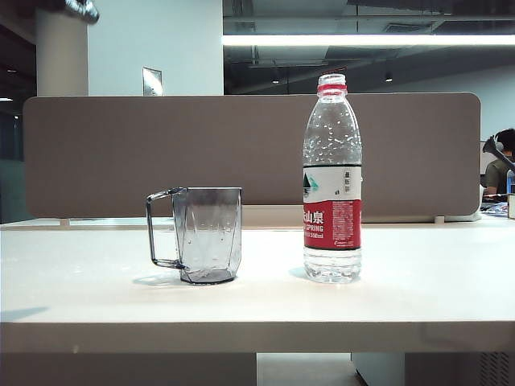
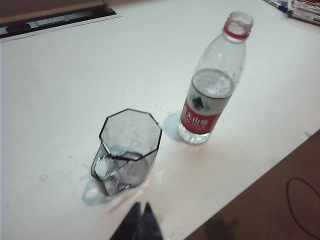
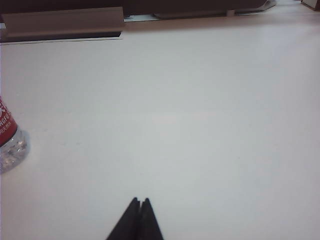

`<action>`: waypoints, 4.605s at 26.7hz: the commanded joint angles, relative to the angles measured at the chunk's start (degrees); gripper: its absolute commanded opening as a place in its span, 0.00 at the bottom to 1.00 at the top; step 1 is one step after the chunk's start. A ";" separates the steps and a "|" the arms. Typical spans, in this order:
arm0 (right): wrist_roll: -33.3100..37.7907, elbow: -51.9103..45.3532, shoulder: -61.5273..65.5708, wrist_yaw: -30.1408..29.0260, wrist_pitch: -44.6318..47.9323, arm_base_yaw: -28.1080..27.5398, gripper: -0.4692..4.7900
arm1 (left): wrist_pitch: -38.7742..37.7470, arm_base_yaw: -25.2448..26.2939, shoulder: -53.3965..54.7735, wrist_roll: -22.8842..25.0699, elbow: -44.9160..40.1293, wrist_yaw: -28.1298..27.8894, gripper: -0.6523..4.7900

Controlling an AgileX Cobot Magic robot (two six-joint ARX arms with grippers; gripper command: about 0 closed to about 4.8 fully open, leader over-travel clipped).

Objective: Pick up the mineral water bottle on the table and pour water into the mug until it's full.

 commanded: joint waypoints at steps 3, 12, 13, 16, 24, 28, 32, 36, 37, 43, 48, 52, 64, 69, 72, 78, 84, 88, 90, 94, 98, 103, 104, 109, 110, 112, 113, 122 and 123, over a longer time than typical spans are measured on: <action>-0.15 -0.42 -0.07 0.00 0.66 0.00 0.08 | -5.18 -3.52 0.59 4.79 3.45 0.09 0.11; -0.15 -0.42 -0.07 -0.02 0.66 -0.02 0.08 | -13.70 -3.78 0.44 7.54 4.52 0.24 0.11; -0.15 -0.42 -0.07 0.00 0.66 -0.02 0.08 | -13.86 -3.78 0.44 7.52 4.52 0.24 0.11; -0.15 -0.42 -0.07 0.00 0.66 -0.02 0.08 | -13.81 -3.78 0.44 7.34 4.52 0.24 0.11; -0.15 -0.42 -0.07 -0.02 0.66 -0.02 0.08 | -13.75 -3.76 0.44 7.39 4.50 0.22 0.11; -0.15 -0.42 -0.07 -0.02 0.66 -0.02 0.08 | -13.75 -3.76 0.44 7.37 4.50 0.22 0.11; 0.11 -0.42 -0.07 -0.07 0.66 0.00 0.08 | -13.75 -3.76 0.44 7.37 4.50 0.22 0.11; 1.38 -0.39 -0.07 -0.07 1.07 -0.02 0.08 | -13.75 -3.76 0.44 7.39 4.50 0.22 0.11; 3.63 -0.42 -0.07 -0.04 1.11 -0.02 0.08 | -13.75 -3.76 0.44 7.37 4.50 0.20 0.11; 10.10 9.22 -0.07 0.17 7.32 0.00 0.08 | -13.73 -3.76 0.44 7.39 4.50 0.20 0.11; 0.68 24.76 1.27 2.78 10.05 -0.09 0.08 | -13.75 -3.74 0.44 7.39 4.50 0.22 0.11; -0.50 35.60 5.11 2.78 10.08 -0.07 0.08 | -13.75 -3.74 0.44 7.39 4.50 0.20 0.11; -29.97 62.16 40.61 5.40 24.63 -0.35 0.08 | -13.75 -3.76 0.44 7.39 4.50 0.22 0.11; -16.87 65.24 56.87 -2.27 25.94 -2.40 0.08 | -13.73 -3.74 0.46 7.39 4.50 0.22 0.11; -8.39 64.32 63.87 -2.43 26.29 -3.72 0.08 | -13.75 -3.76 0.44 7.39 4.50 0.22 0.11; -3.76 51.47 72.76 -2.47 39.34 -3.82 0.08 | -13.73 -3.76 0.46 7.39 4.50 0.24 0.11; 0.48 24.90 75.63 -2.58 60.50 -2.54 0.08 | -13.68 -3.74 0.46 7.39 4.50 0.22 0.11; 0.55 14.23 75.54 0.81 72.59 1.51 0.08 | -13.73 -3.74 0.46 7.39 4.50 0.17 0.11; 2.05 9.81 75.49 5.05 79.91 5.29 0.08 | -13.73 -3.74 0.46 7.39 4.50 0.22 0.11; 3.72 4.83 75.47 14.95 88.28 14.84 0.08 | -13.73 -3.74 0.46 7.39 4.50 0.20 0.11; 3.23 4.76 75.54 21.24 86.90 25.68 0.13 | -13.73 -3.74 0.46 7.39 4.50 0.20 0.11; 2.95 5.66 77.72 20.22 83.32 29.97 0.58 | -13.73 -3.74 0.46 7.39 4.50 0.17 0.11; 2.97 5.92 78.75 19.21 83.34 29.94 0.69 | -13.73 -3.74 0.46 7.39 4.50 0.20 0.11; 2.99 9.49 88.13 11.93 86.47 30.08 0.89 | -13.73 -3.74 0.46 7.39 4.50 0.17 0.11; 2.99 10.16 89.83 11.98 88.11 30.29 0.90 | -13.73 -3.74 0.46 7.39 4.50 0.20 0.11; 3.04 12.39 94.47 10.88 91.45 30.29 0.95 | -13.73 -3.74 0.46 7.39 4.50 0.22 0.11; 3.04 13.86 96.72 9.62 91.76 30.29 1.00 | -13.73 -3.74 0.46 7.39 4.50 0.20 0.11; 3.04 24.39 106.97 7.56 91.73 30.29 1.00 | -13.73 -3.74 0.46 7.39 4.50 0.20 0.11; 3.04 25.31 107.84 7.56 91.76 30.29 1.00 | -13.73 -3.74 0.46 7.39 4.50 0.20 0.11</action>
